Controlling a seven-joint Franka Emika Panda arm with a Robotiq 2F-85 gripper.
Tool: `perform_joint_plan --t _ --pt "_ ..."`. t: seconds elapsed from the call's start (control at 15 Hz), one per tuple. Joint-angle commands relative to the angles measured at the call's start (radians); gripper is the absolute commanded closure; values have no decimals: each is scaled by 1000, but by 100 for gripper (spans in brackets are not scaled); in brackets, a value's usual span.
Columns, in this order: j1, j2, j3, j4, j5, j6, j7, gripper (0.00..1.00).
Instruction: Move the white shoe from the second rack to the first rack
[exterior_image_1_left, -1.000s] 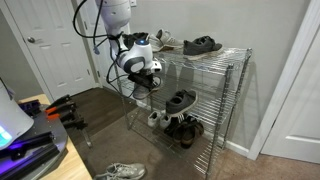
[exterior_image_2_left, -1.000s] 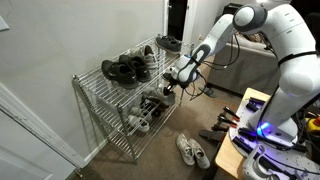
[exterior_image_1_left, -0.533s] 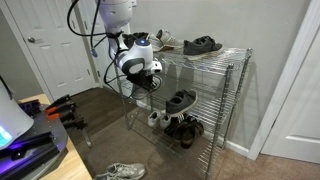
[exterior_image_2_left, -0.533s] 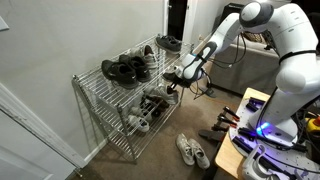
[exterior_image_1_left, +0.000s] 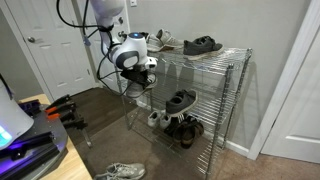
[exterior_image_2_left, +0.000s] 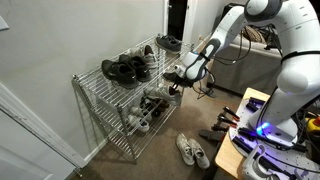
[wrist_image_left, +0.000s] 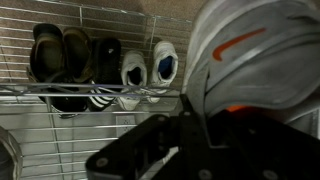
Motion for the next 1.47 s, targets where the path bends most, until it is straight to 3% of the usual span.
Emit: perform_joint_plan --t 0.0,0.27,0.47,0.6,0.8,1.4 --pt "142 -227 -104 -137 45 -30 98 95" --pt "324 -386 -246 -227 62 -113 172 95" --pt "508 -485 -414 -208 34 -352 258 95" --pt "594 -520 -494 -178 -28 -501 333 95" --pt "641 -558 -526 -128 -90 -690 395 95" --pt "647 -624 -483 24 -105 -1172 392 94"
